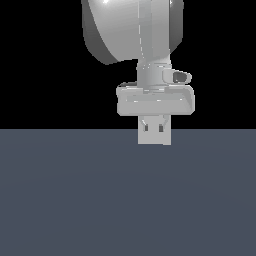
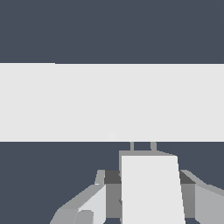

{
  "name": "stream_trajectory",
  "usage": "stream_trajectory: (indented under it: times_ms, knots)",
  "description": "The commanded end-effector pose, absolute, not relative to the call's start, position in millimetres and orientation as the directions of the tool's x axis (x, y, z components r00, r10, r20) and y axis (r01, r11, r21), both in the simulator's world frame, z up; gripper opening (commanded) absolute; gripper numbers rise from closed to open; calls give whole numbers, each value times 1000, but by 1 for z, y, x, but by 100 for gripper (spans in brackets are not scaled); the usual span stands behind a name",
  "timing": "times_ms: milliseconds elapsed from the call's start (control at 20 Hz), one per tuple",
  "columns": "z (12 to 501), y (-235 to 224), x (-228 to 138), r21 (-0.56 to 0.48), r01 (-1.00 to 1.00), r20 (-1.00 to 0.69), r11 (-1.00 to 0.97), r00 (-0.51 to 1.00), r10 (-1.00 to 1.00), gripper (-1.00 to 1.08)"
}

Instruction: Plug the charger into the wall socket.

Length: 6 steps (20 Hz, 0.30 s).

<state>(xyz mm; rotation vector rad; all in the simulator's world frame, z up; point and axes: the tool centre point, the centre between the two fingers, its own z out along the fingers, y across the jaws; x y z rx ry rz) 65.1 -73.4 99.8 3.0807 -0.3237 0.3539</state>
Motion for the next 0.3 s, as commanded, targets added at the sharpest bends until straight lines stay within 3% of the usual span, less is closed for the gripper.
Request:
stream_trajectory:
  times_ms: [0,250]
  knots:
    - [100,-74,70,0,-208,227,-978,953,-202,-100]
    - [100,-75,74,0,-208,227,-978,953,-203,-100]
